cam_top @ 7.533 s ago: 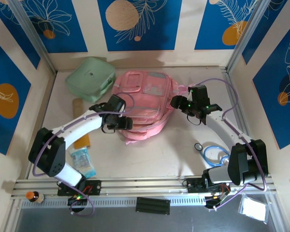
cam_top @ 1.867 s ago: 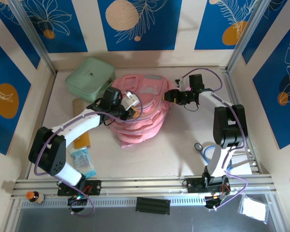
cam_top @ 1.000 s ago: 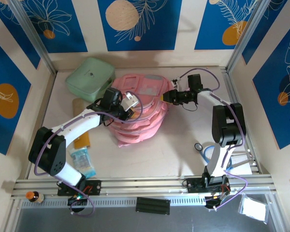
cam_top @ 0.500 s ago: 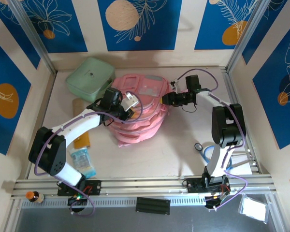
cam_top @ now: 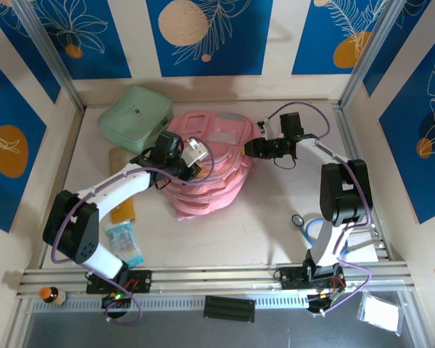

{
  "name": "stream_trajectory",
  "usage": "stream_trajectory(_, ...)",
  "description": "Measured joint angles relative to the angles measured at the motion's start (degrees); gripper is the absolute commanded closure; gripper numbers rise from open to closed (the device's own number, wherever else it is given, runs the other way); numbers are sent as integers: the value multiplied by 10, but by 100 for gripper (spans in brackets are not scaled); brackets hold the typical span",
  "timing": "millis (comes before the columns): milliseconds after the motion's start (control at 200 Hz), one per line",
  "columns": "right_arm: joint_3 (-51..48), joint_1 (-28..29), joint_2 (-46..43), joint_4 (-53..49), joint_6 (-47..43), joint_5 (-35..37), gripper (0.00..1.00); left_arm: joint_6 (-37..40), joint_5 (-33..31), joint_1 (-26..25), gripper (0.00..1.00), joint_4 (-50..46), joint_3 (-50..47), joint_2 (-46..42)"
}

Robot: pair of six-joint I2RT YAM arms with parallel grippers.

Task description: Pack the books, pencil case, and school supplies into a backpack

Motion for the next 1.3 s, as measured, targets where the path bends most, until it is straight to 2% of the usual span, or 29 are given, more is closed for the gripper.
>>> stream_trajectory(180, 16, 9, 20, -15, -11, 0, 49, 0, 0, 0, 89, 0, 0, 0)
stream_trajectory(325, 19, 16, 32, -21, -22, -11, 50, 0, 0, 1, 89, -1, 0, 0)
stream_trajectory(415, 21, 16, 32, -27, -30, -15, 55, 0, 0, 1, 89, -3, 0, 0)
stream_trajectory(540, 22, 16, 32, -33, -51, -15, 68, 0, 0, 1, 89, -3, 0, 0)
stream_trajectory(765, 21, 19, 31, -48, -73, -6, 73, 0, 0, 3, 89, -7, 0, 0)
stream_trajectory(1000, 22, 40, 31, -56, -90, 56, 85, 0, 0, 5, 89, -10, 0, 0)
stream_trajectory(1165, 22, 53, 27, -56, -101, 101, 98, 0, 0, 5, 89, -10, 0, 0)
stream_trajectory(1295, 17, 60, 6, -56, -107, 136, 100, 0, 0, 6, 90, -9, 0, -1)
